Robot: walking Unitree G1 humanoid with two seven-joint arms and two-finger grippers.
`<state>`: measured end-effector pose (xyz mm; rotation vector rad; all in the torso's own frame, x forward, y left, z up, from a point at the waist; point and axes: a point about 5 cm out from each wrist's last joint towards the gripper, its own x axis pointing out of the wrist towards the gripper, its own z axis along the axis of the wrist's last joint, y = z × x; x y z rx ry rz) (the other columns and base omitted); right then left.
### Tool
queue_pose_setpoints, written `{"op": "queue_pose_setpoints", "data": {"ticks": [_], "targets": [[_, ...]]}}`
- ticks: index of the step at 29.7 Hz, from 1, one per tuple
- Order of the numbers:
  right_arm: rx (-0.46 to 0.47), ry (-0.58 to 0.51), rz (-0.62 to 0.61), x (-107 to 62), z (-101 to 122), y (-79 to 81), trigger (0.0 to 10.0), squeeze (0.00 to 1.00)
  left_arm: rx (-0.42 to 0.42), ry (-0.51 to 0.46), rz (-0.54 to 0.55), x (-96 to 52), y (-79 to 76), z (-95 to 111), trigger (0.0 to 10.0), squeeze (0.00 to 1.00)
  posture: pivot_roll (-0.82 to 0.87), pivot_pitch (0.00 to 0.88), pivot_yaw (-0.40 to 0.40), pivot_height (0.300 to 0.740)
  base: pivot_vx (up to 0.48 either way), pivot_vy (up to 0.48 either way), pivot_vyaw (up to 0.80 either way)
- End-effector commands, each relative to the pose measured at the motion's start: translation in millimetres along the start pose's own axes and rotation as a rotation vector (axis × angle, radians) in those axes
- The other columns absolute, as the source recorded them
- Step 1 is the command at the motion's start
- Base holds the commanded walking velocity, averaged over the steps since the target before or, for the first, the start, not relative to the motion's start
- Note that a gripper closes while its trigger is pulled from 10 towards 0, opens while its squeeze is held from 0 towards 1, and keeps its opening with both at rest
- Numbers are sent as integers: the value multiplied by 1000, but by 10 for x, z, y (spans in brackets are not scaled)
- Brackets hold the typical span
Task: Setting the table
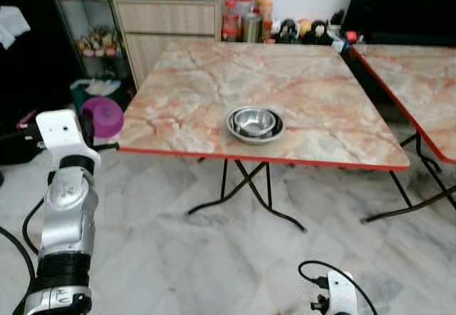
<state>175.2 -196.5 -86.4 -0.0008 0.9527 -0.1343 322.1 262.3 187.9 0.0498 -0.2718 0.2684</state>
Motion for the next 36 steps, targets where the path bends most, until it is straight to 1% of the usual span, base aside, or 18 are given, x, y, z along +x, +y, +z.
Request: {"op": "queue_pose_setpoints", "data": {"ticks": [1, 4, 11, 17, 31, 33, 35, 36], "targets": [[8, -20, -16, 5, 51, -56, 10000, 0, -6, -16, -24, 29, -73, 43, 10000, 0, 99, 0, -1, 740, 345, 0, 0], [-23, -23, -9, 6, 61, -54, 10000, 0, -7, -19, -26, 34, -73, 48, 10000, 0, 101, 0, 1, 740, 395, 0, 0], [5, -19, -22, 6, 54, -55, 10000, 0, -5, -17, -35, 46, -91, 48, 10000, 0, 97, 0, 0, 740, 480, 0, 0], [-5, -22, -25, 7, 64, -62, 10000, 0, -10, -14, -39, 45, -119, 39, 10000, 0, 96, 0, -1, 740, 480, 0, 0], [-4, -24, -31, 10, 78, -67, 10000, 0, -14, -16, -42, 57, -126, 44, 10000, 0, 96, 0, -3, 740, 480, 0, 0], [-8, -19, -28, 10, 74, -67, 10000, 0, -17, -15, -53, 57, -134, 46, 10000, 0, 97, 0, -3, 740, 480, 0, 0], [15, 2, -18, 11, 54, -62, 10000, 0, -31, -19, -79, 60, -162, 61, 10000, 0, 101, 0, -5, 740, 480, 0, 0], [-8, 3, -9, 12, 60, -60, 10000, 0, -32, -19, -81, 61, -163, 63, 10000, 0, 109, 0, -6, 740, 251, 0, 0]]}}
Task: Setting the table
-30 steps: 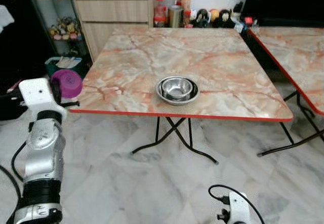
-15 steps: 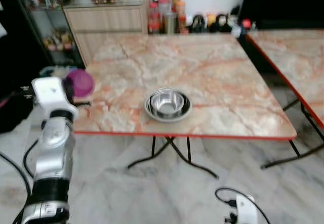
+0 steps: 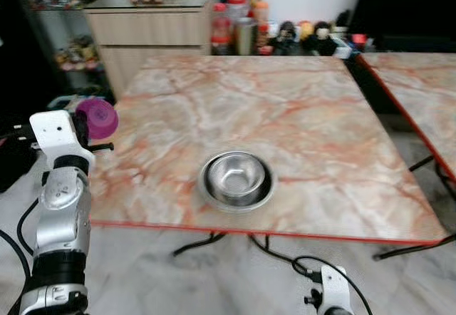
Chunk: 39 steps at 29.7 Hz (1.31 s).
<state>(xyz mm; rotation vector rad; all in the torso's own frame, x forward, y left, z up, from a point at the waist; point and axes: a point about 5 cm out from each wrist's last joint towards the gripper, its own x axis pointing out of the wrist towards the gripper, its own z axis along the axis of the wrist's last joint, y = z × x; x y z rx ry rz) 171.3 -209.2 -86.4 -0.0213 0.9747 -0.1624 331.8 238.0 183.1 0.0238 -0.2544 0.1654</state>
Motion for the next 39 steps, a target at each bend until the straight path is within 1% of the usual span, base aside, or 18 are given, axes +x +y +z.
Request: {"op": "queue_pose_setpoints", "data": {"ticks": [1, 4, 6, 9, 10, 13, 16, 17, 18, 20, 23, 25, 28, 29, 31, 33, 36, 39], "targets": [[-28, -15, 31, 17, 89, 73, 10000, 0, 2, -34, 10, 40, 97, 120, 10000, 0, 109, 0, -5, 740, 0, 0, 0], [-16, 0, 27, 17, 74, 76, 10000, 0, -22, -31, -3, 48, 94, 129, 10000, 0, 104, 0, -2, 740, 0, 0, 0], [3, 19, 16, 16, 53, 73, 10000, 0, -70, -11, -25, 65, 75, 123, 10000, 0, 104, 0, -2, 740, 0, 0, 0], [17, 33, 9, 16, 38, 76, 10000, 0, -108, 29, -94, 115, 7, 137, 10000, 0, 101, 0, 6, 740, 0, 0, 0], [17, 33, 9, 16, 38, 76, 10000, 0, -108, 29, -94, 115, 7, 137, 10000, 0, 101, 0, 6, 740, 0, 0, 0], [34, 42, 2, 16, 29, 76, 10000, 0, -147, 88, -172, 198, -63, 153, 10000, 0, 100, 0, 8, 740, 0, 0, 0], [39, 45, 0, 16, 28, 76, 10000, 0, -159, 99, -190, 209, -74, 160, 10000, 0, 100, 0, 8, 740, 0, 0, 0], [36, 46, 1, 16, 28, 78, 10000, 0, -143, 131, -219, 239, -105, 151, 10000, 0, 101, 0, 12, 740, 0, 0, 0], [31, 47, 6, 16, 29, 83, 10000, 0, -109, 206, -269, 309, -166, 119, 10000, 0, 103, 0, 15, 740, 0, 0, 0], [29, 49, 10, 16, 28, 88, 10000, 0, -93, 261, -313, 382, -240, 96, 10000, 0, 103, 0, 18, 740, 0, 0, 0], [34, 48, 11, 16, 27, 91, 10000, 0, -72, 295, -321, 472, -308, 93, 10000, 0, 103, 0, 18, 740, 0, 0, 0], [40, 48, 10, 16, 24, 95, 10000, 0, -100, 320, -338, 532, -387, 97, 10000, 0, 97, 0, 23, 740, 0, 0, 0], [46, 48, 11, 15, 21, 99, 10000, 0, -76, 366, -359, 589, -488, 74, 10000, 0, 92, 0, 26, 740, 0, 0, 0], [49, 49, 11, 15, 20, 101, 10000, 0, -49, 429, -362, 610, -538, 18, 10000, 0, 91, 0, 28, 740, 0, 0, 0], [54, 50, 10, 15, 18, 103, 10000, 0, -9, 480, -351, 619, -546, -31, 10000, 0, 86, 0, 33, 740, 0, 0, 0], [55, 50, 9, 14, 16, 105, 10000, 0, 6, 494, -347, 629, -542, -44, 10000, 0, 86, 0, 33, 740, 0, 0, 0], [56, 53, 10, 14, 13, 106, 10000, 0, 27, 556, -299, 630, -502, -97, 10000, 0, 86, 0, 33, 740, 0, 0, 0], [56, 54, 10, 14, 12, 106, 10000, 0, 31, 566, -294, 630, -496, -106, 10000, 0, 86, 0, 33, 740, 0, 0, 0]]}}
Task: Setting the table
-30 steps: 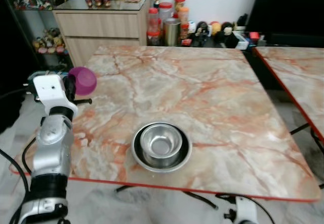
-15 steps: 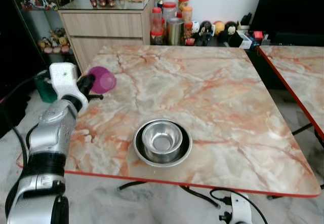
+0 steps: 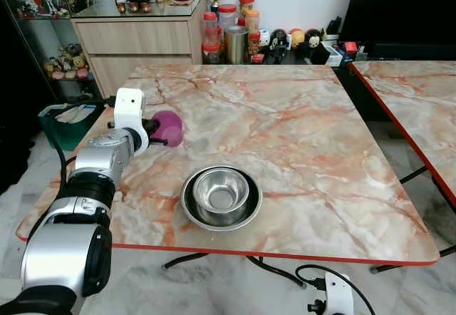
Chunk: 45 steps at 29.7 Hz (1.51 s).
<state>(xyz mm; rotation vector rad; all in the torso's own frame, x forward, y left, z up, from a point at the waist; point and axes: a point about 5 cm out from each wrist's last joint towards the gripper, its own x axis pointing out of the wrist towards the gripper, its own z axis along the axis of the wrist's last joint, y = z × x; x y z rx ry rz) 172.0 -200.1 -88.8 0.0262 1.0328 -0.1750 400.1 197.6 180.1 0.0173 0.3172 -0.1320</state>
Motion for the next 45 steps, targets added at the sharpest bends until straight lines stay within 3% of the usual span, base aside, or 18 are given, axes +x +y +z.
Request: {"op": "queue_pose_setpoints", "data": {"ticks": [1, 3, 18, 34, 36, 40, 41, 42, 43, 45], "targets": [[14, -7, 2, 2, 23, 17, 10000, 0, 31, 19, 17, -1, 31, 62, 10000, 0, 89, 0, 38, 740, 0, 0, 0], [14, -5, 5, 2, 17, 21, 10000, 0, 27, 69, 25, -4, 69, -55, 10000, 0, 91, 0, 41, 740, 0, 0, 0], [15, -7, 9, 1, 12, 31, 10000, 0, 32, 151, 63, 15, 120, -207, 10000, 0, 87, 0, 49, 740, 0, 0, 0], [20, -7, 9, 1, 7, 36, 10000, 0, 46, 162, 21, 9, 130, -167, 10000, 0, 96, 0, 51, 740, 0, 0, 0], [25, -7, 8, 0, 7, 36, 10000, 0, 48, 164, 9, 13, 114, -162, 10000, 384, 96, 0, 51, 740, 0, 0, 0], [25, -6, 7, 0, 6, 36, 10000, 0, 51, 165, -1, 13, 111, -156, 10000, 416, 96, 0, 51, 740, 0, 0, 0], [26, -6, 7, 1, 6, 37, 10000, 0, 53, 168, -4, 12, 110, -158, 10000, 710, 98, 0, 51, 740, 0, 0, 0], [27, -5, 7, 1, 6, 37, 10000, 0, 57, 176, -13, 11, 106, -166, 10000, 549, 98, 0, 51, 740, 0, 0, 0], [28, -5, 7, 1, 6, 38, 10000, 0, 60, 181, -17, 11, 104, -174, 10000, 0, 99, 0, 53, 740, 0, 0, 0], [27, -5, 8, 1, 6, 39, 10000, 0, 61, 184, -19, 10, 103, -184, 10000, 0, 99, 0, 52, 740, 0, 0, 0]]}}
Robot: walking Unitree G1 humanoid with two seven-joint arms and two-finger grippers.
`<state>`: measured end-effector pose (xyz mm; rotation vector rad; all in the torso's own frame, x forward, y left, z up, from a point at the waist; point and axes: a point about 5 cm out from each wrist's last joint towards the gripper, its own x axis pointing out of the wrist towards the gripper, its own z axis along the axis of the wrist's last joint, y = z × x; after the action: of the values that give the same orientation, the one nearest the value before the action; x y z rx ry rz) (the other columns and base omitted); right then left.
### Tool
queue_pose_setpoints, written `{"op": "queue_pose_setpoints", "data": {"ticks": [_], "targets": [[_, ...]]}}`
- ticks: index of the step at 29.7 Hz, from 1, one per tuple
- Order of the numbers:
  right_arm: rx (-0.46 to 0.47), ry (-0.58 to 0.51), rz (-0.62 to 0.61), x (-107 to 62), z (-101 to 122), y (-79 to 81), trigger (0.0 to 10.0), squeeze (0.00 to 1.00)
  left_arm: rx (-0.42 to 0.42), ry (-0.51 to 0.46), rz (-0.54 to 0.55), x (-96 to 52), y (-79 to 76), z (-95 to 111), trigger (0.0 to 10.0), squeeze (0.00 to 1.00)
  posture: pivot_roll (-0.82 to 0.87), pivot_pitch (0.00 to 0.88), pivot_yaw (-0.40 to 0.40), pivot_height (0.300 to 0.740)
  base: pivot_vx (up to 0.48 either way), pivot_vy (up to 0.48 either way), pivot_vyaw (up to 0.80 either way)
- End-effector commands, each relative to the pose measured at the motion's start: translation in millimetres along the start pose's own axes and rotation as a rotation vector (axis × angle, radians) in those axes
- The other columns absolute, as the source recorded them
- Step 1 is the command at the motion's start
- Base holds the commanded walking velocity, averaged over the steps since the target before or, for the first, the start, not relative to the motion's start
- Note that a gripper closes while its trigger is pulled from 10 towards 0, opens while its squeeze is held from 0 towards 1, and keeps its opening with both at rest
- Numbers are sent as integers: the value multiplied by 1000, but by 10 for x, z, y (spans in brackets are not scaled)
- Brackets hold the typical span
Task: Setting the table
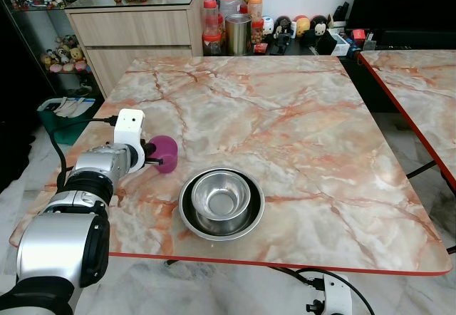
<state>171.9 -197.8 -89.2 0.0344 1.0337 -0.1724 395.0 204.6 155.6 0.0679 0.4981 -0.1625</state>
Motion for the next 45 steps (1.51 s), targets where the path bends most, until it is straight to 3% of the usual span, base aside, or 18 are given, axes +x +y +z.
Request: {"op": "queue_pose_setpoints", "data": {"ticks": [1, 10, 18, 19, 20, 21, 22, 23, 24, 31, 45], "targets": [[22, -6, 2, 1, 11, 16, 10000, 0, 18, 3, 7, -21, 40, 57, 10000, 0, 99, 0, 52, 740, 0, 0, 0], [25, -6, 2, 1, 9, 17, 10000, 0, 22, 15, 1, -18, 40, 25, 10000, 0, 99, 0, 52, 740, 0, 0, 0], [27, -6, -1, 0, 8, 14, 10000, 0, 8, -32, 36, -26, 68, 87, 10000, 0, 101, 0, 51, 740, 0, 0, 0], [27, -6, -1, 1, 8, 14, 10000, 0, 8, -31, 36, -26, 68, 86, 10000, 753, 101, 0, 51, 740, 0, 0, 0], [26, -6, 0, 1, 8, 14, 10000, 0, 8, -31, 35, -25, 67, 84, 10000, 753, 101, 0, 51, 740, 0, 0, 0], [27, -6, 0, 1, 8, 15, 10000, 0, 9, -27, 34, -24, 65, 78, 10000, 1000, 101, 0, 51, 740, 0, 0, 0], [27, -6, 0, 1, 8, 15, 10000, 0, 6, -24, 34, -23, 64, 73, 10000, 1000, 101, 0, 51, 740, 0, 0, 0], [28, -6, 0, 1, 8, 16, 10000, 0, 5, -22, 33, -23, 64, 70, 10000, 741, 100, 0, 51, 740, 0, 0, 0], [28, -6, 1, 1, 9, 17, 10000, 0, 1, -21, 31, -22, 62, 65, 10000, 0, 100, 0, 51, 740, 0, 0, 0], [28, -5, 1, 0, 6, 15, 10000, 0, 3, -13, 17, -15, 44, 45, 10000, 0, 100, 0, 51, 740, 0, 0, 0], [29, -4, 1, 0, 3, 17, 10000, 0, -6, -126, 88, -55, 112, 236, 10000, 0, 102, 0, 49, 740, 0, 0, 0]]}}
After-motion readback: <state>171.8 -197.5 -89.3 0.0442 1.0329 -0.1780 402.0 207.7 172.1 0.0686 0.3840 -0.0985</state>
